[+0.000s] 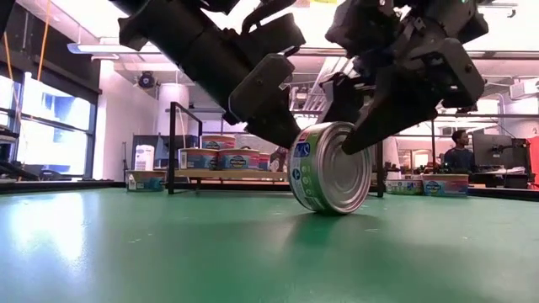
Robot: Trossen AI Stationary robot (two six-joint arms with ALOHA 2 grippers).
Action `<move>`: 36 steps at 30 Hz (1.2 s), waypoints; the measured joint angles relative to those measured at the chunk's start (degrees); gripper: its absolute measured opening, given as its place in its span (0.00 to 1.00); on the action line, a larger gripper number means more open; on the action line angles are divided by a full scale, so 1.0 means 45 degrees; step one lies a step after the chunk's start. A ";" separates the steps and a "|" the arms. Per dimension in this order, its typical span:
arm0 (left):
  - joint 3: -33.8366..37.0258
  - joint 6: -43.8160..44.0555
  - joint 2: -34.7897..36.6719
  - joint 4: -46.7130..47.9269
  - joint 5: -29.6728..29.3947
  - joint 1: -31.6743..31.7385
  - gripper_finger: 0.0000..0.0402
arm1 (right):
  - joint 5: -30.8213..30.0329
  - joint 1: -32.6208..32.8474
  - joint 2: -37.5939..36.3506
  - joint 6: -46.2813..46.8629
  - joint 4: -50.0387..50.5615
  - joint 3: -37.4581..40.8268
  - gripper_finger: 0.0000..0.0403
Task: Stack canned seafood by type on shelf
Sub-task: Stack the green white tuna can on top of the other green white tuna can on the shelf
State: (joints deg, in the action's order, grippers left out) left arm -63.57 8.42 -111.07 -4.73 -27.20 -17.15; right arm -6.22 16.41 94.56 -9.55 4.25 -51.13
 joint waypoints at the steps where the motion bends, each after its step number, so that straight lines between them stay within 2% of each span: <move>1: 0.0000 -0.0068 0.0022 0.0042 0.0000 0.0000 0.00 | 0.0168 -0.0008 0.0139 -0.0100 -0.0187 0.0000 0.72; 4: 0.0010 -0.0128 0.0212 0.0516 -0.0111 -0.0023 0.00 | 0.0279 0.0000 0.0360 -0.0302 -0.0437 0.0000 0.69; 7: -0.0018 0.0189 0.0758 0.1546 -0.0596 -0.0220 0.00 | 0.0456 0.0053 0.0393 -0.0140 -0.0371 -0.0027 0.60; 13: 0.0000 0.2640 0.1475 0.5637 -0.2756 -0.1127 0.00 | 0.0738 0.0153 0.0393 -0.0094 0.0227 -0.0573 0.39; 15: -0.0005 0.3675 0.1480 0.6712 -0.3712 -0.1545 0.00 | 0.0326 0.0287 0.0393 -0.0085 0.0986 -0.1009 0.32; 17: 0.0098 0.4787 0.1418 0.7656 -0.4486 -0.1931 0.00 | -0.0420 0.0487 0.0393 0.0027 0.2008 -0.1633 0.32; 21: 0.1184 0.6929 0.1686 0.7477 -0.4921 -0.2554 0.00 | -0.3127 0.0929 0.0393 0.0445 0.4339 -0.3176 0.32; 23: 0.1979 0.7651 0.1987 0.6431 -0.5092 -0.2774 0.00 | -0.4860 0.0985 0.0393 0.0669 0.5426 -0.3942 0.32; 26: 0.3463 0.7429 0.2438 0.3885 -0.4986 -0.3003 0.00 | -0.6624 0.0528 0.0384 0.0428 0.6744 -0.4995 0.32; 32: 0.6055 0.5124 0.3006 -0.2678 -0.4101 -0.3211 0.00 | -0.6869 -0.2145 0.0384 -0.1573 0.6970 -0.6333 0.32; 36: 0.6854 0.4120 0.3007 -0.5093 -0.3726 -0.3206 0.00 | -0.6993 -0.4310 0.0538 -0.3814 0.5639 -0.6382 0.32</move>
State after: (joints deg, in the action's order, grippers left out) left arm -32.73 26.96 -97.54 -27.65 -43.97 -31.57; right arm -37.69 -2.99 96.99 -26.71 29.63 -79.85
